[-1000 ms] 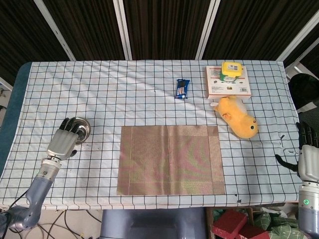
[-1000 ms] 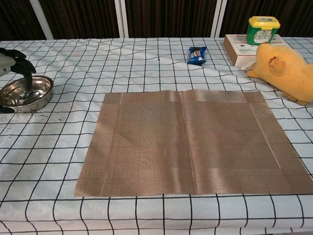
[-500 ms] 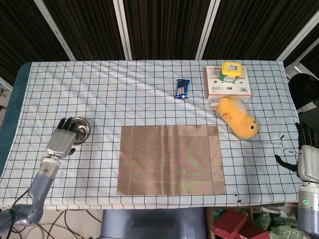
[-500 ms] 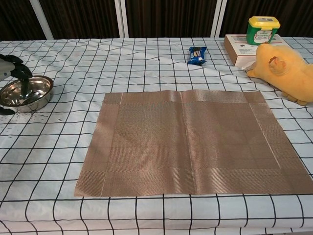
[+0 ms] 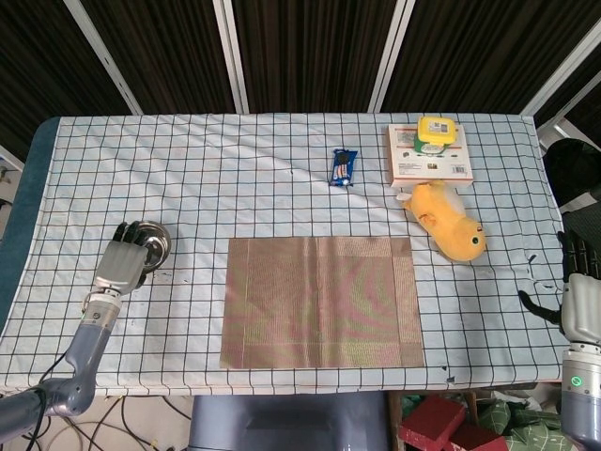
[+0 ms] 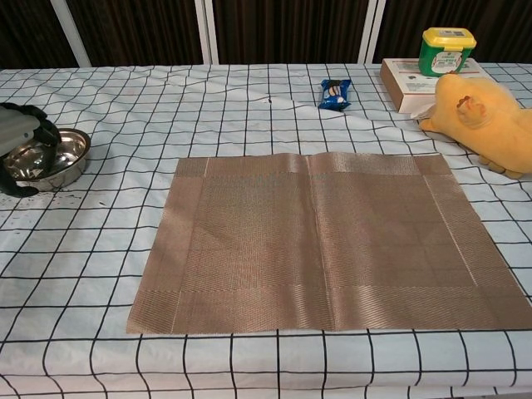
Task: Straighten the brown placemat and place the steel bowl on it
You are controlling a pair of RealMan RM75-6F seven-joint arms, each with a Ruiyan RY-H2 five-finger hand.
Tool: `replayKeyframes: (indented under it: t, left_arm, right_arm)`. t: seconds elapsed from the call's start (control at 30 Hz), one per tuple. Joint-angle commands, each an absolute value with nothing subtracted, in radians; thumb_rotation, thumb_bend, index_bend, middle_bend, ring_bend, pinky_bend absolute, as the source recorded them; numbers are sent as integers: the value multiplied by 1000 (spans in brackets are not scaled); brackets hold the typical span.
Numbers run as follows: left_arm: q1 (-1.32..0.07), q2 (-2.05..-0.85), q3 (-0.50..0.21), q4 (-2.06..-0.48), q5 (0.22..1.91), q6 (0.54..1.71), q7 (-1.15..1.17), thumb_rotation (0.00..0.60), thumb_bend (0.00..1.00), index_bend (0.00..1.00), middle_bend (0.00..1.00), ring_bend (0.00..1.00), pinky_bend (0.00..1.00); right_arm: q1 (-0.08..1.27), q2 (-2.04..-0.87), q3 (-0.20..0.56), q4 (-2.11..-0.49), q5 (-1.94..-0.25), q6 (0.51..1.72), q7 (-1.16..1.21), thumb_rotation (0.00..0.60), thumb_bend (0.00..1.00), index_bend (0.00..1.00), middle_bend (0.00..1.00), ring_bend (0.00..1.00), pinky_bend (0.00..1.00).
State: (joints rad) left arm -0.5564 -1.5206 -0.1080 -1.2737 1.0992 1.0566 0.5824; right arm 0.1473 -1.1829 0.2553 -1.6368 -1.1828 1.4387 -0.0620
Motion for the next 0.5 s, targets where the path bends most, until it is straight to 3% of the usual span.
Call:
replayKeyframes:
  t: [0.03,0.2,0.5]
  left_arm:
    - [-557,-1526,-109,-1265,1099,1056,579,600,362,547,226,50,97]
    - [-555,-1525,-109,-1258,1106,1064,569,600,445,585,236,51,101]
    - [-557,-1503,-108,-1291,1172,1108,547,600,457,623,249,69,111]
  right_arm:
    - [147,-1183,256,-1638,-1182,1438,-61,600,154,0,0,0,164]
    - [147,-1182,256,-1640,-1181,1437,-59,600,156,0,0,0,165]
    - [147,-1182,255,-1644,-1184,1436,-54,600,155,0,0,0,164]
